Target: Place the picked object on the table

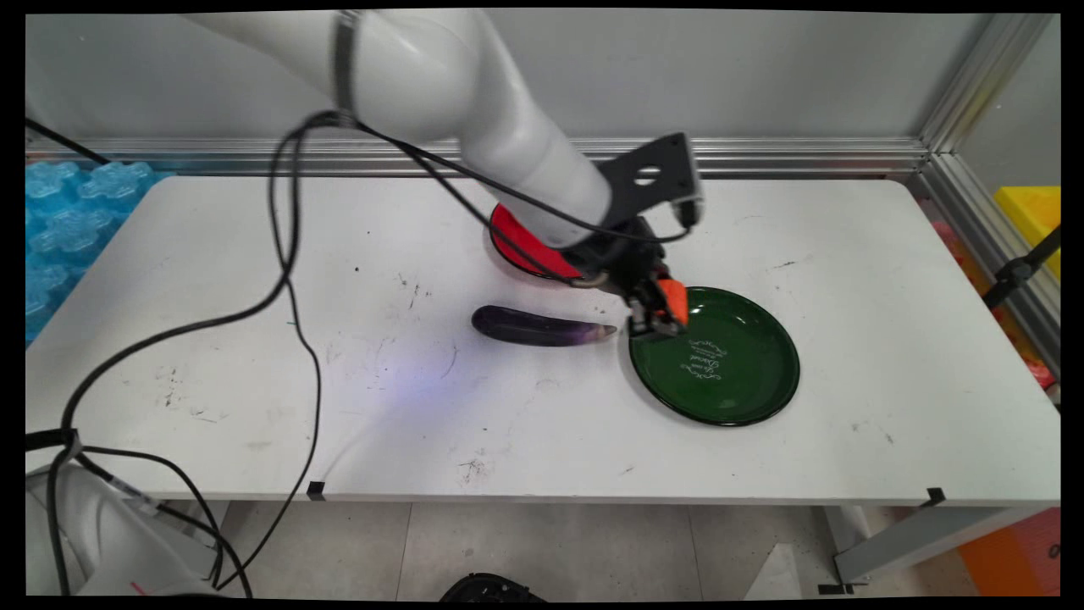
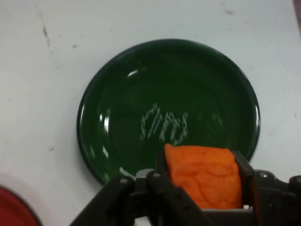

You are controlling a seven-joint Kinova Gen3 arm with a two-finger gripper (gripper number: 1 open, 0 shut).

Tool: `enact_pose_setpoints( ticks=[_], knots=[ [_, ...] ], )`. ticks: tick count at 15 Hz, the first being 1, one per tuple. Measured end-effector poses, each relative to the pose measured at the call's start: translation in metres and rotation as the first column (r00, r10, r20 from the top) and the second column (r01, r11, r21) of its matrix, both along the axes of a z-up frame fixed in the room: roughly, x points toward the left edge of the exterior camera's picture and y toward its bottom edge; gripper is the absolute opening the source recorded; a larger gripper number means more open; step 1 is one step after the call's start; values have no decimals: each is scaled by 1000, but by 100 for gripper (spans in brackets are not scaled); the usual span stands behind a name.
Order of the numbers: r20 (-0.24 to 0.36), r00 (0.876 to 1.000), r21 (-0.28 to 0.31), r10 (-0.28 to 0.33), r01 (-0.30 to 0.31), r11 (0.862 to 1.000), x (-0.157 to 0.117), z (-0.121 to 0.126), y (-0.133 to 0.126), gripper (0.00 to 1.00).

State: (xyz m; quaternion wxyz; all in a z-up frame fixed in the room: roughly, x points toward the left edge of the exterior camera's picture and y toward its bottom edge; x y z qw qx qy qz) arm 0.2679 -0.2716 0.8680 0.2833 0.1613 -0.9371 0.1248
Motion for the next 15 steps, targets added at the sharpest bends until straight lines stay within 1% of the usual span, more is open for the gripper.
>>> enact_pose_setpoints(
  ticks=[4,7,9,12,15],
  knots=[
    [5,999,17,-54,54,998,33,13,15,0],
    [10,993,34,-117,117,993,64,22,29,0],
    [15,989,42,-149,148,988,77,24,34,0],
    [27,977,56,-210,209,976,98,21,43,0],
    [35,965,66,-258,256,965,108,11,48,0]
  ],
)
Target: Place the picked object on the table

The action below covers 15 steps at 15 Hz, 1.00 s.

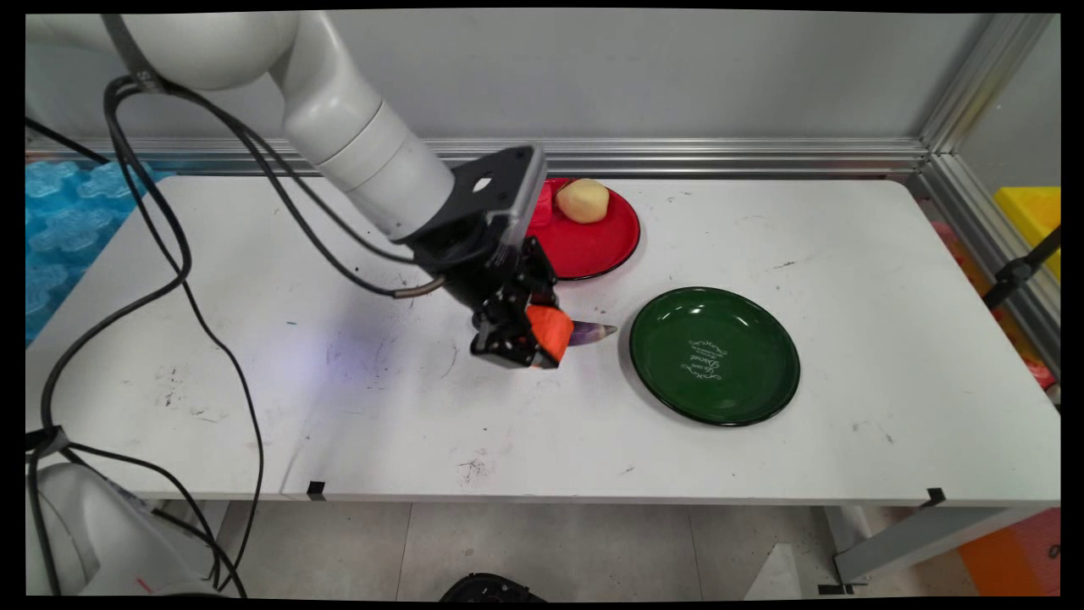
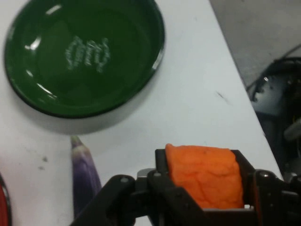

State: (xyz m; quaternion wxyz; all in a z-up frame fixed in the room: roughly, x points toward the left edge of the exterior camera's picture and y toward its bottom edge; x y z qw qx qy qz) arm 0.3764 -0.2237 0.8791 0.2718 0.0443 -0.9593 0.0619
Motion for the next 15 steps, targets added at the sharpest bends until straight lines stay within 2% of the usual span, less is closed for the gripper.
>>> enact_pose_setpoints(
  ticks=[6,11,15],
  knots=[
    [12,997,-7,-75,75,997,-1,-34,-5,0],
    [31,989,-20,-142,142,990,-12,-72,-17,0],
    [40,984,-21,-175,176,984,-16,-93,-23,0]
  ],
)
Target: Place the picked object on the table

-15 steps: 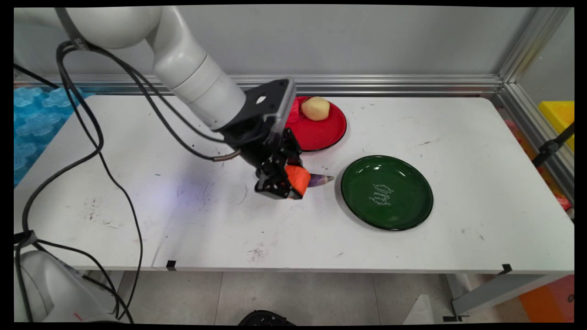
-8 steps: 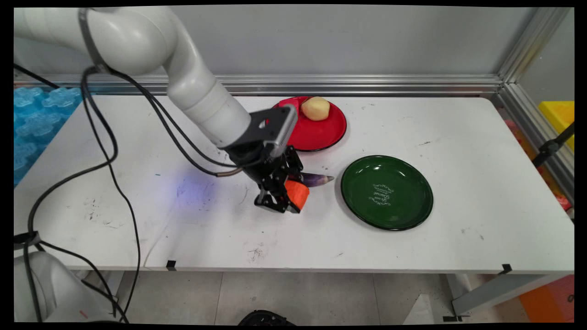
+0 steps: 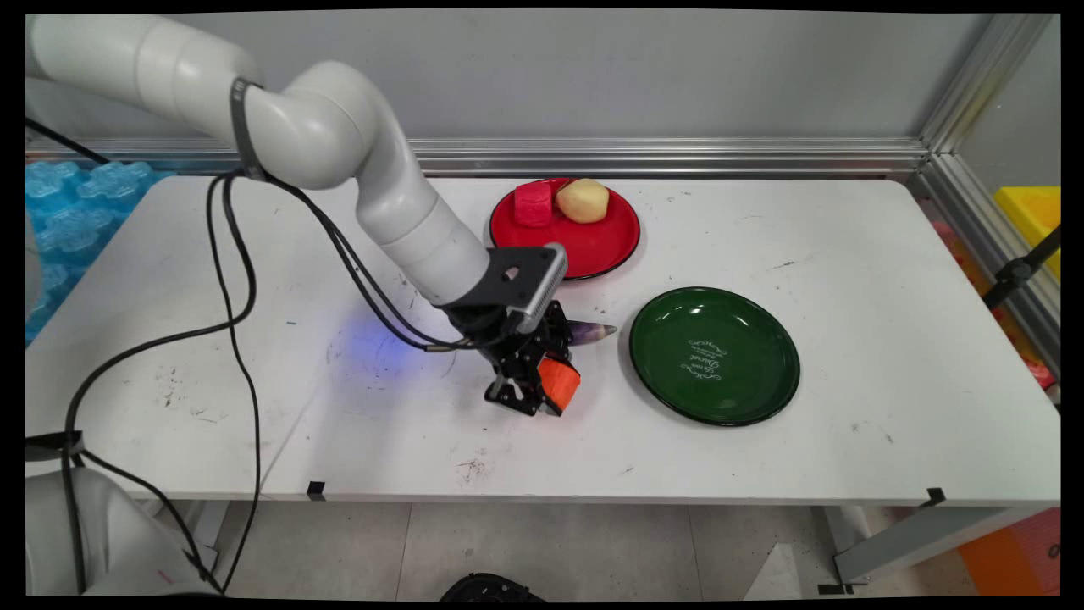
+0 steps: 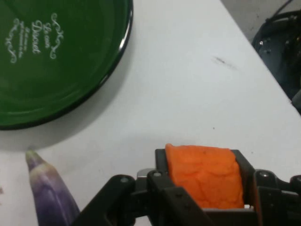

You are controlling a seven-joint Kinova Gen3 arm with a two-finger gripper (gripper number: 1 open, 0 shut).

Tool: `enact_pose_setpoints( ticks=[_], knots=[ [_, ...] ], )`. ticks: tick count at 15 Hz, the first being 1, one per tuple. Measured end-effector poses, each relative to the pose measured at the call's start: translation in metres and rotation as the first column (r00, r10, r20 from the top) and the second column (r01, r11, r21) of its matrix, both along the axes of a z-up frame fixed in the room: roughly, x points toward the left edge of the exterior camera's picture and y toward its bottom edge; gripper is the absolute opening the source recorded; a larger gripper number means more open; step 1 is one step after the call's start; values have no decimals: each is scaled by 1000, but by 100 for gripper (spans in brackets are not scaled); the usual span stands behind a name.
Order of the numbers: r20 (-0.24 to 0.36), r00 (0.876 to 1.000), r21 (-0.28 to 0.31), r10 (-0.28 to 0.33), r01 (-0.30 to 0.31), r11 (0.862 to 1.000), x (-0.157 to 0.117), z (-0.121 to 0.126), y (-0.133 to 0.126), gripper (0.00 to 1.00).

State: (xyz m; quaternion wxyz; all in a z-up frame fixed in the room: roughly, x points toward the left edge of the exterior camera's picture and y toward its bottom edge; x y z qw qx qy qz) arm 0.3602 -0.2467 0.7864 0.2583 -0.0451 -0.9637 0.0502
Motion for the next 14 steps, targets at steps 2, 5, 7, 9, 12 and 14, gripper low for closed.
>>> enact_pose_setpoints(
  ticks=[2,5,7,9,12,14],
  knots=[
    [6,1000,0,-15,15,1000,-1,-10,-2,0],
    [14,999,-1,-35,35,999,0,-21,-5,0],
    [15,999,-3,-48,48,999,1,-26,-5,0],
    [15,998,-7,-58,58,998,2,-27,-6,0],
    [11,997,-16,-77,77,997,4,-27,-6,100],
    [7,996,-21,-84,84,996,5,-24,-5,100]
  ],
)
